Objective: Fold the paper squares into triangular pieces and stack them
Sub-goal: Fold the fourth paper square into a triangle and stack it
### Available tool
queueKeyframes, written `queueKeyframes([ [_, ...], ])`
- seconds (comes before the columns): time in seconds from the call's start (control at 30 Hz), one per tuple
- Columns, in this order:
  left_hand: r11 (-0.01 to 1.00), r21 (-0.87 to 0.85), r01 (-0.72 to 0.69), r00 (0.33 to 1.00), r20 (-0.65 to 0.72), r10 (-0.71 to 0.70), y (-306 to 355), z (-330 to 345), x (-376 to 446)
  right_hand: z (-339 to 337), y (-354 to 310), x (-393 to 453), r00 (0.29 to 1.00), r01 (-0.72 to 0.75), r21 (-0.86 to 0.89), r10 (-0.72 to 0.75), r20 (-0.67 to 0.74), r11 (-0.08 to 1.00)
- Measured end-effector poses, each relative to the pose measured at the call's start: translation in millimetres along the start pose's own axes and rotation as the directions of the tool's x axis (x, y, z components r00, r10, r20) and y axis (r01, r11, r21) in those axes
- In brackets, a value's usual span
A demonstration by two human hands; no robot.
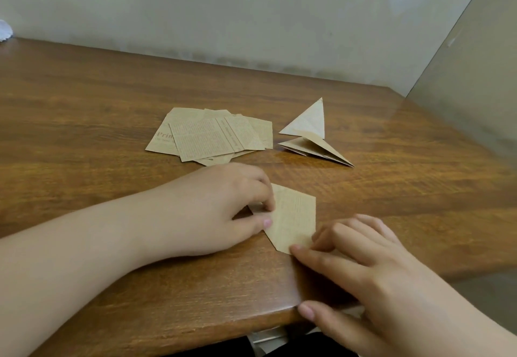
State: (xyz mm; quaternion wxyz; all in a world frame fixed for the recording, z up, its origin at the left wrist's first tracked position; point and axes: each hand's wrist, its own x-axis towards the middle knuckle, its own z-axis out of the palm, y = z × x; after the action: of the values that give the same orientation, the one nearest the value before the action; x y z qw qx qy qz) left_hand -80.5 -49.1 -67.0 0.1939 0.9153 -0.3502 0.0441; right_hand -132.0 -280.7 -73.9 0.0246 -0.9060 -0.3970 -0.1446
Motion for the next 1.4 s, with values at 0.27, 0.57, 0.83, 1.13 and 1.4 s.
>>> queueKeyframes([
  [0.27,0.999,-0.038,0.0,0.996,0.084,0.003,6.6,3.6,0.0,-6.2,0.7,0.5,0.993,0.088,0.195,-0.103,0.065,0.977],
  [0.57,0.996,-0.09,0.003,0.985,0.174,0.013,7.7,3.6,-1.0,11.3,-3.5,-10.9,0.994,0.042,0.299,-0.008,-0.113,0.953],
  [0.83,0.991,0.052,0.121,0.958,0.255,-0.13,8.9,1.3,-4.0,-9.0,1.7,-1.1,0.899,-0.358,0.459,0.433,-0.066,0.813],
  [1.13,0.953,0.197,0.229,0.964,0.092,-0.25,10.9,-0.5,-0.9,-22.0,6.8,53.0,0.706,-0.665,0.205,0.516,0.485,0.718],
  [1.4,0.905,-0.283,0.317,0.925,-0.12,-0.361,6.1,-8.6,3.0,-11.2,14.0,56.0,0.784,-0.621,0.479,0.501,0.367,0.62],
])
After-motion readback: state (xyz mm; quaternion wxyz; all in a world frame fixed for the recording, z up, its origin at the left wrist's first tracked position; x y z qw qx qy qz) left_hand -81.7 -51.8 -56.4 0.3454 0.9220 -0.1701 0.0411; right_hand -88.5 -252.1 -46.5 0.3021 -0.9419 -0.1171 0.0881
